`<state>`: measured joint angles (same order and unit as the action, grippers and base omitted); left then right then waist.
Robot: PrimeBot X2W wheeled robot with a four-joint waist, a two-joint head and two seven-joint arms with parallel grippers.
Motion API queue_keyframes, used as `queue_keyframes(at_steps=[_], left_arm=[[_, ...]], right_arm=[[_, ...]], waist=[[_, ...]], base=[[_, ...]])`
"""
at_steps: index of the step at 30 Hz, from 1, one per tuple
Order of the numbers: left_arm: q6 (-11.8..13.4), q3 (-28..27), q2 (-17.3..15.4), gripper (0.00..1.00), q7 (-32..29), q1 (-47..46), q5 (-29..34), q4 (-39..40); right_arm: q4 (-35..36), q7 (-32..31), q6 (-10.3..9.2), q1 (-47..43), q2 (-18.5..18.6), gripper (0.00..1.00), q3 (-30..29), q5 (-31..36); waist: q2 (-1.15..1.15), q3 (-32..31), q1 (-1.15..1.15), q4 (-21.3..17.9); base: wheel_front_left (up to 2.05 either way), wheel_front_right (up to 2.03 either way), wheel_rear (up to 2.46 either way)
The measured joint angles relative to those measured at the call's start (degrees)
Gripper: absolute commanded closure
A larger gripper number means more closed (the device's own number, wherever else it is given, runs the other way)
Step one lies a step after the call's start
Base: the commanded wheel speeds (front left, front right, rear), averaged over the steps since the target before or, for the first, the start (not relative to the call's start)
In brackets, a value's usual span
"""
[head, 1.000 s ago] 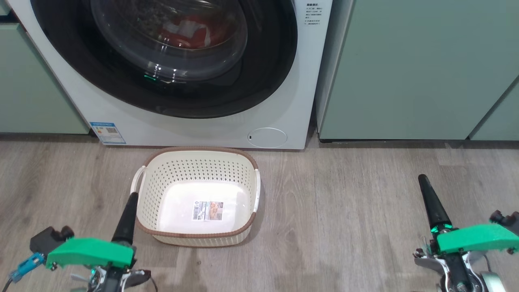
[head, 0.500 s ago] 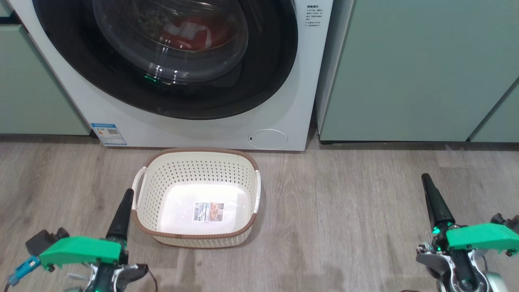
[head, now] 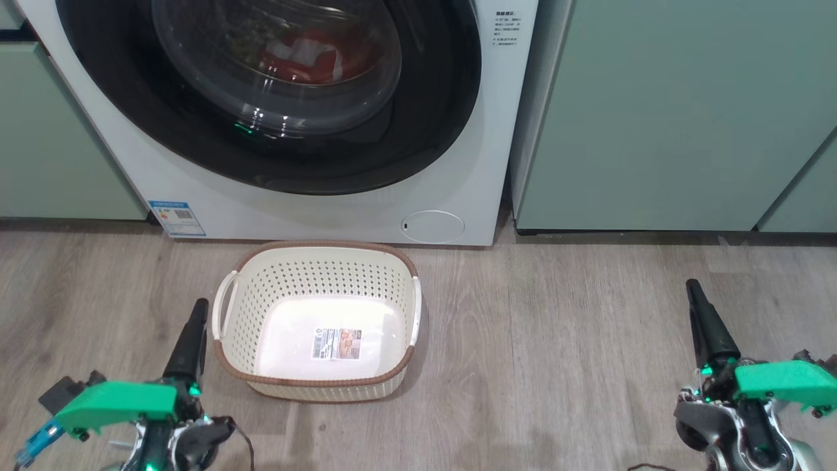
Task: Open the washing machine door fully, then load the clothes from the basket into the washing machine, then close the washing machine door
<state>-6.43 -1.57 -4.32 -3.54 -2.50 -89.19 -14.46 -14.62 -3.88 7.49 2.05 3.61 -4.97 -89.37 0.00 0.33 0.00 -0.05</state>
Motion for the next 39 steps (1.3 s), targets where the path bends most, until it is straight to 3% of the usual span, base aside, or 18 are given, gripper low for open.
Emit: queue_keyframes(at_steps=[8, 39], left_arm=[[-0.5, -0.7, 0.3, 1.00, -1.0, -0.2, -4.4, -1.2], [-0.5, -1.7, 0.7, 1.00, -1.5, -0.9, -4.3, -1.2]], right_arm=[[-1.1, -0.5, 0.00, 1.0, 0.0, 1.00, -0.4, -4.1], [-1.2, -1.2, 0.00, 1.2, 0.0, 1.00, -1.1, -4.0]], waist=[[0.00, -0.1, 0.00, 0.1], [0.00, -0.1, 0.00, 0.1]], base=[[0.00, 0.00, 0.00], [0.00, 0.00, 0.00]])
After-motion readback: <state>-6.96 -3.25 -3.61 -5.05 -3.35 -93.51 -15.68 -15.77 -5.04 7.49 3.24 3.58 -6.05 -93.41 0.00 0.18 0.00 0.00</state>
